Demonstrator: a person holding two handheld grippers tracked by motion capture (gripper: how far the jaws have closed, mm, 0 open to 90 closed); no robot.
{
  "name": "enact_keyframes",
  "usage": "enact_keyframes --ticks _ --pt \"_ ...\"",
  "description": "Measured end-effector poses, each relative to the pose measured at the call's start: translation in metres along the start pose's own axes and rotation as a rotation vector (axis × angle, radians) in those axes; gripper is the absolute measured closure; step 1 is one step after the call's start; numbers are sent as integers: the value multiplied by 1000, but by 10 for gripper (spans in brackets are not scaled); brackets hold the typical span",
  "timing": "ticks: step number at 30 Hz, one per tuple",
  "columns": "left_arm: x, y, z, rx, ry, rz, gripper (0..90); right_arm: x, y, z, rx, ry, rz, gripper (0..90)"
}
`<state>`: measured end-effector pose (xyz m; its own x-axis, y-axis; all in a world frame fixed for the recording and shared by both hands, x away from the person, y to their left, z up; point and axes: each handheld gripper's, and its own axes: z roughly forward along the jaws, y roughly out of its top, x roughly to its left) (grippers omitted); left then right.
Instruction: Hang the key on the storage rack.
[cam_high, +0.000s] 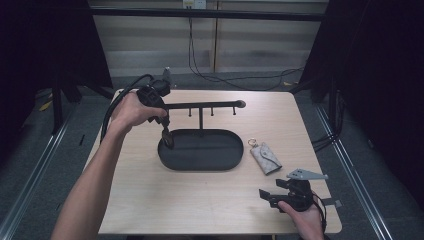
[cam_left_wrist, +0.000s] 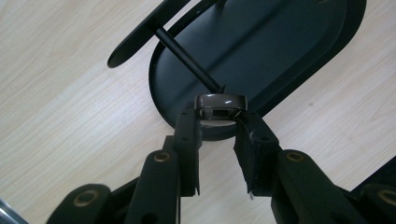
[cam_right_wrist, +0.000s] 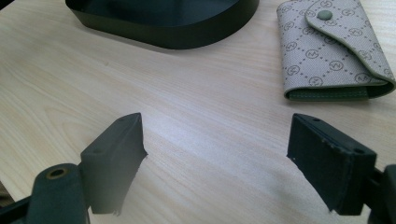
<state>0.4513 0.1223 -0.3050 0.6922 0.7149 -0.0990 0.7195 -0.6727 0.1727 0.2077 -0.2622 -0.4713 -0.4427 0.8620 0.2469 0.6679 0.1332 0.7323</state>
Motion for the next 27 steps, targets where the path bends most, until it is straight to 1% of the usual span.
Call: enact_keyframes --ticks 2,3,4,6,7,8,9,10,11,13,14,17,18,20,23,24,25,26,27 --pt "1 4 4 12 10 -8 708 0 0 0 2 2 -3 184" --pt "1 5 5 10 14 -13 708 0 0 0 2 3 -2 184" --pt "1 5 5 10 14 -13 707 0 0 0 2 2 -4 184" --pt "2 8 7 5 -4 -19 707 0 0 0 2 3 -4 184" --pt "4 9 8 7 -8 -41 707 0 0 0 2 3 -4 183" --pt "4 9 8 7 -8 -41 707 0 0 0 2 3 -4 183" --pt "5 11 8 12 1 -45 707 0 0 0 4 4 -3 184" --pt "6 13 8 8 -13 -51 707 0 0 0 3 5 -7 184" --pt "7 14 7 8 -5 -55 707 0 0 0 3 6 -9 184" --pt "7 14 8 7 -11 -56 707 0 0 0 2 7 -10 184" --pt "8 15 9 12 -5 -61 706 0 0 0 5 7 -7 184" --pt "7 17 11 15 -3 -65 706 0 0 1 5 9 -10 184" --pt "6 17 12 15 3 -74 706 0 0 1 5 9 -10 184" --pt "7 18 12 13 0 -79 704 0 0 1 6 9 -9 184" --pt "7 16 12 5 -2 -69 685 0 0 1 5 9 -9 184" --pt "7 14 12 -9 0 -71 664 -1 0 1 5 9 -5 184" --pt "8 13 11 -16 -9 -72 633 -1 0 1 6 8 -4 184" --pt "8 12 10 -34 -17 -71 633 -1 0 1 6 8 -4 184" --pt "9 10 8 -52 -20 -78 593 -1 0 1 6 8 -6 184"
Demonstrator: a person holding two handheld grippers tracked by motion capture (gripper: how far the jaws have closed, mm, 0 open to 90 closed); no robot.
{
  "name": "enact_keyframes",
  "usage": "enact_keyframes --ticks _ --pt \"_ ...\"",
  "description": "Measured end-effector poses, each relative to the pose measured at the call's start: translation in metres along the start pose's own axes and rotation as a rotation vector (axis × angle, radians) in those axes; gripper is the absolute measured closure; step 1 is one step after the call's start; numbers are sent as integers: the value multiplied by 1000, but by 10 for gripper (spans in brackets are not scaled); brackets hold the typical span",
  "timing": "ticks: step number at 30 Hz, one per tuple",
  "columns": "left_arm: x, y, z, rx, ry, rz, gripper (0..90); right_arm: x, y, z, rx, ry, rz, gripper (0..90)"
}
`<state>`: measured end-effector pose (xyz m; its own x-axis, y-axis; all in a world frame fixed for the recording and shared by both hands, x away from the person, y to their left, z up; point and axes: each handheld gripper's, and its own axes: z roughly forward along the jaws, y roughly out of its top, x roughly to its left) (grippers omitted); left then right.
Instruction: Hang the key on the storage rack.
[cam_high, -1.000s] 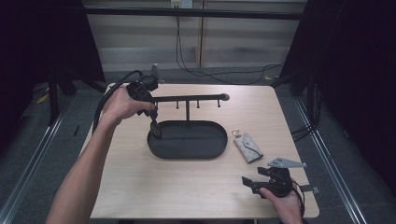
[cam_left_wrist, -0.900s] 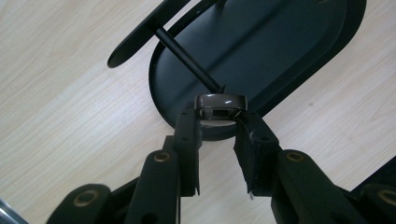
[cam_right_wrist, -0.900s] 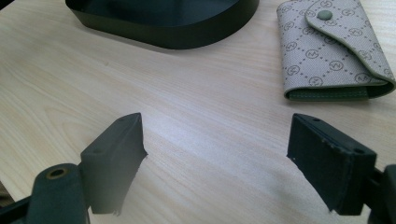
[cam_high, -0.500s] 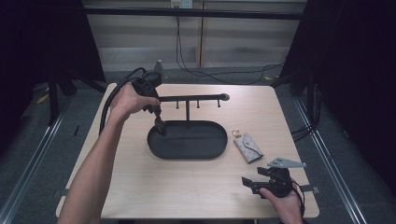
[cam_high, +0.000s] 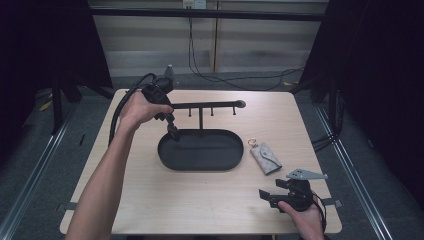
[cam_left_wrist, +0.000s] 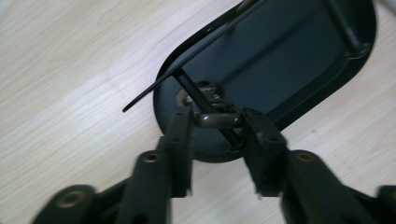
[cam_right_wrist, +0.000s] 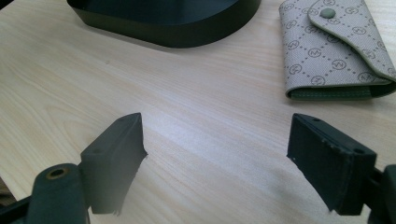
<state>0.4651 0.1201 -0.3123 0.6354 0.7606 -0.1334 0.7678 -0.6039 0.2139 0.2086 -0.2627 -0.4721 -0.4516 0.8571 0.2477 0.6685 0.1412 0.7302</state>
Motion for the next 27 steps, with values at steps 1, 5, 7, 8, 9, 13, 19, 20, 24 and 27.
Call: enact_keyframes --ticks 1,5,7,8,9,13,19,20,24,27 --pt "0 -2 -4 -27 -10 -2 528 1 0 0 0 0 -1 184" --pt "-2 -5 -10 -67 -23 9 433 0 1 1 1 -2 3 184" --pt "-3 -8 -14 -94 -31 24 401 0 1 1 1 -4 11 184" --pt "-4 -10 -15 -101 -31 23 385 0 1 1 1 -2 11 184" --pt "-4 -10 -15 -101 -31 23 358 0 1 1 1 -2 11 184" --pt "-5 -19 -14 -119 -52 49 332 0 1 0 2 -7 9 184" --pt "2 -32 -12 -176 -75 47 225 0 0 0 -1 -6 10 184" --pt "4 -39 -12 -210 -93 55 197 0 0 0 0 -6 9 184" --pt "7 -51 -10 -250 -100 56 193 0 0 0 1 -8 7 184" --pt "11 -61 -9 -264 -93 55 205 1 0 0 0 -10 6 184"
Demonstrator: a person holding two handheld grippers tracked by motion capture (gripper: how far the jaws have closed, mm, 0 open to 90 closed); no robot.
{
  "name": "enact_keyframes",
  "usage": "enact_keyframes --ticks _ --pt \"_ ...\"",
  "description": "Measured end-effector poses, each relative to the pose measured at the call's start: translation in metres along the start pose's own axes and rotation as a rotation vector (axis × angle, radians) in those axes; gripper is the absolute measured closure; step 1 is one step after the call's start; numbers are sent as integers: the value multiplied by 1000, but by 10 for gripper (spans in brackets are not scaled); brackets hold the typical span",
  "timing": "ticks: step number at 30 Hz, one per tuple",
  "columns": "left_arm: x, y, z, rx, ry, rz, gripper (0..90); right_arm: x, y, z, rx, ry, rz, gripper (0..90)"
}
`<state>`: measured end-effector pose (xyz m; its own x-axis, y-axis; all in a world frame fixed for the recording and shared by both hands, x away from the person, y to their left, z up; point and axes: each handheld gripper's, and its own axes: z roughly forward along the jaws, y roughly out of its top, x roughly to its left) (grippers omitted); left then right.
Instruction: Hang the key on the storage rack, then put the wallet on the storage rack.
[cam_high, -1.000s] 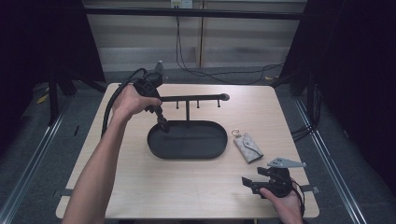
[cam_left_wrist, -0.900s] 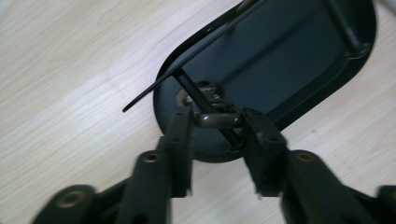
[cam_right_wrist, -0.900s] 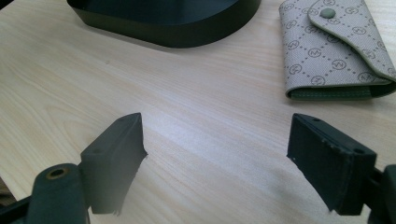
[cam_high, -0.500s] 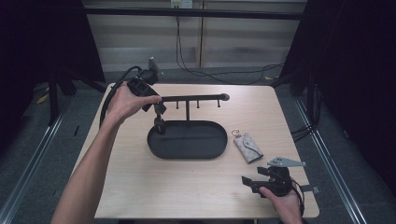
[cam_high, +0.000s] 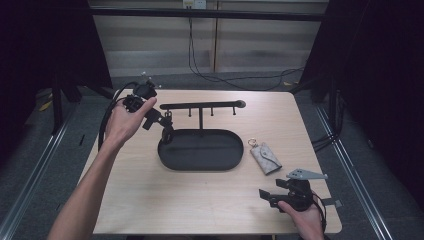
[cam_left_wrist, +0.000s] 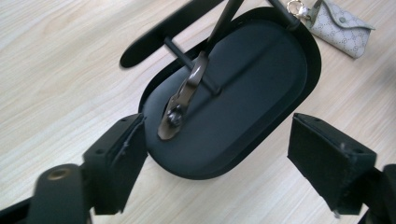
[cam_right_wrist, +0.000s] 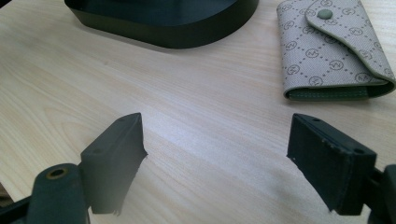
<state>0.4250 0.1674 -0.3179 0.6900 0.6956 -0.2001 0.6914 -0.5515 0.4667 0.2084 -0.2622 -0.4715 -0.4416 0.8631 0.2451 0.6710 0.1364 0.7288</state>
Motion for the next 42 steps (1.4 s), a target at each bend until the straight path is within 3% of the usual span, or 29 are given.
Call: enact_keyframes --ticks 9,16,18,21,23,24,27,29,30,31,35,36,37,38,40,42 --pt "1 -33 -10 -50 28 24 213 0 0 1 3 -3 5 184" --pt "2 -52 -10 -83 9 34 208 -1 1 2 2 -4 12 184" --pt "3 -63 -7 -113 0 38 208 -1 1 3 5 -6 13 184" --pt "3 -72 -5 -122 -1 25 208 -2 1 1 -3 -9 19 184" --pt "0 -82 -4 -163 33 9 207 -2 1 1 -7 -13 22 184" --pt "0 -87 -4 -151 17 10 208 -2 1 0 -8 -11 21 184" --pt "-1 -100 -2 -180 25 1 208 -2 0 0 -5 -15 16 184" --pt "0 -107 -1 -189 1 -21 207 -2 0 -1 -6 -18 18 184" --pt "-1 -113 0 -201 5 -23 207 -1 0 -1 -8 -18 16 184" --pt "-4 -117 0 -214 37 -19 207 -1 0 -1 -7 -18 17 184" --pt "-7 -131 4 -235 29 -19 207 -2 0 -1 -11 -15 19 183" --pt "-6 -135 5 -215 27 -9 207 -2 0 -1 -11 -18 21 183" --pt "-7 -139 7 -202 63 6 208 -3 1 0 -10 -16 22 183" --pt "-6 -144 9 -213 87 -3 207 -3 1 0 -10 -15 19 183" --pt "-2 -152 12 -219 56 -15 208 -2 1 0 -9 -17 19 183" --pt "-3 -160 14 -235 93 -13 208 -1 1 0 -11 -20 21 183"
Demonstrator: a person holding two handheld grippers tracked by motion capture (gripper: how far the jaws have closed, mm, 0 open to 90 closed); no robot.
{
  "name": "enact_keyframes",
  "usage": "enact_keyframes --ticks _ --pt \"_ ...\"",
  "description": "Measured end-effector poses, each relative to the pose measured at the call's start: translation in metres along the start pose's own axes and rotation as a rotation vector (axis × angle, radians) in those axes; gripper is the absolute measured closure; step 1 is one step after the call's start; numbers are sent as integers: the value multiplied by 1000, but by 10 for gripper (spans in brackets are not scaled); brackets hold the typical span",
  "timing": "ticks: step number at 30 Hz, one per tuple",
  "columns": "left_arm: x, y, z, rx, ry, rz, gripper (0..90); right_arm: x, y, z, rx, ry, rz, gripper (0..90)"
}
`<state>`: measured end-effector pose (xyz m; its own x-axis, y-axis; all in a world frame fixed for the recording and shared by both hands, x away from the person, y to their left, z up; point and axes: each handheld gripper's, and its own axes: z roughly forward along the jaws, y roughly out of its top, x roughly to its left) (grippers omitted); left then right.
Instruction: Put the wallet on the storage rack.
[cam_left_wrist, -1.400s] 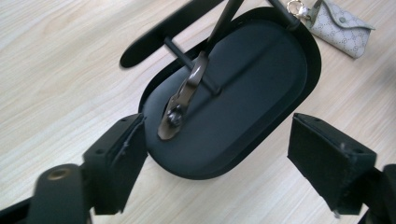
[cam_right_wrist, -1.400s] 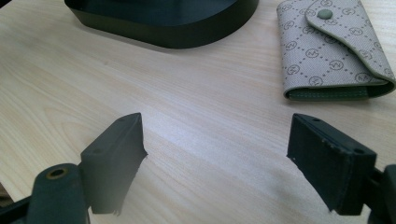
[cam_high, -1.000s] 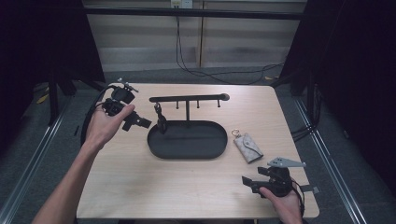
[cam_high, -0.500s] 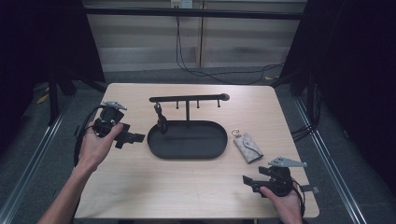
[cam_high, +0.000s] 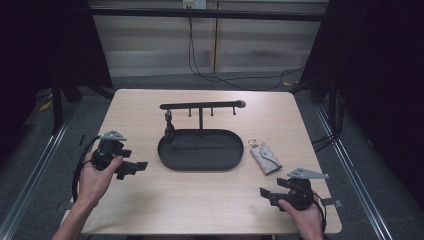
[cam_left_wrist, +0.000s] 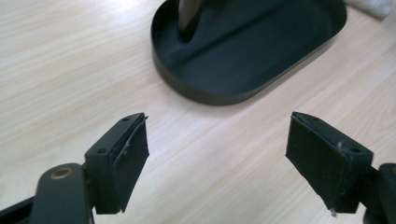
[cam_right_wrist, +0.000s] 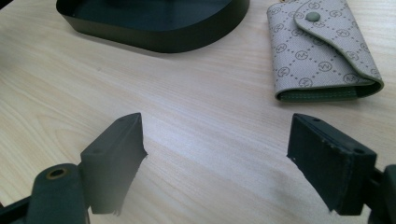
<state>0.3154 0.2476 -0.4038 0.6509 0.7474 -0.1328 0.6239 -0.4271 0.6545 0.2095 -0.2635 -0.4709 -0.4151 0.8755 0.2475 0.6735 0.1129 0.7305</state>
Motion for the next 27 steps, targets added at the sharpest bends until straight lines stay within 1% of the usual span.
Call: enact_keyframes --ticks 1,2,3,4,5,6,7,8,9,10,11,12,13,14,15,16,17,18,19,20,21,22,24,26,27 --pt "1 -5 0 -7 -28 -18 208 0 0 0 -1 -2 2 183" --pt "0 -10 -2 -19 -20 -14 210 -1 0 0 -3 -3 5 183" --pt "-1 -13 -2 -35 -2 -10 217 -1 0 -1 -4 -3 14 183" --pt "-1 -18 -2 -8 -20 -8 217 -1 0 -1 -5 -3 15 183" --pt "-1 -21 -1 -12 -35 -20 217 -1 1 -2 -2 1 23 183" --pt "-2 -26 -3 -21 -41 -18 217 -1 1 -2 -2 1 23 183" --pt "-4 -29 -4 -21 -33 -9 216 -1 1 -2 0 3 24 183" --pt "-6 -38 -7 -38 -37 -25 215 -1 1 -2 1 2 25 183" --pt "-8 -43 -7 -37 -27 -35 219 -2 2 -4 -8 7 27 183" --pt "-8 -43 -7 -37 -27 -35 221 -2 2 -4 -8 7 27 183" --pt "-10 -51 -10 -47 -27 -43 230 -3 2 -5 -9 6 32 183" --pt "-11 -55 -11 -50 -29 -42 241 -3 2 -5 -9 6 33 183" --pt "-13 -58 -12 -59 -22 -35 252 -3 3 -5 -7 7 32 184" --pt "-13 -62 -13 -67 -25 -25 254 -3 3 -5 -1 5 32 186" --pt "-13 -66 -13 -84 -38 -34 254 -3 4 -5 -3 6 28 207" --pt "-13 -71 -14 -104 -34 -51 253 -2 4 -5 0 6 24 234" --pt "-13 -75 -14 -115 -20 -56 251 -1 5 -5 2 6 12 236" --pt "-13 -75 -14 -115 -20 -56 246 -1 5 -5 2 6 12 236" --pt "-14 -83 -14 -126 -15 -57 246 1 6 -4 6 13 -7 230" --pt "-15 -86 -15 -145 -16 -61 245 2 7 -4 6 15 -11 231" --pt "-17 -89 -16 -148 -17 -51 245 2 8 -4 4 15 -13 231" --pt "-17 -90 -16 -139 -28 -42 244 1 9 -5 2 13 -17 232" --pt "-18 -95 -19 -161 -9 -38 243 0 10 -6 3 12 -12 232" --pt "-18 -99 -18 -159 -18 -55 241 -1 12 -6 2 10 -14 231" --pt "-17 -101 -18 -142 -32 -50 236 -2 12 -7 7 10 -13 226"
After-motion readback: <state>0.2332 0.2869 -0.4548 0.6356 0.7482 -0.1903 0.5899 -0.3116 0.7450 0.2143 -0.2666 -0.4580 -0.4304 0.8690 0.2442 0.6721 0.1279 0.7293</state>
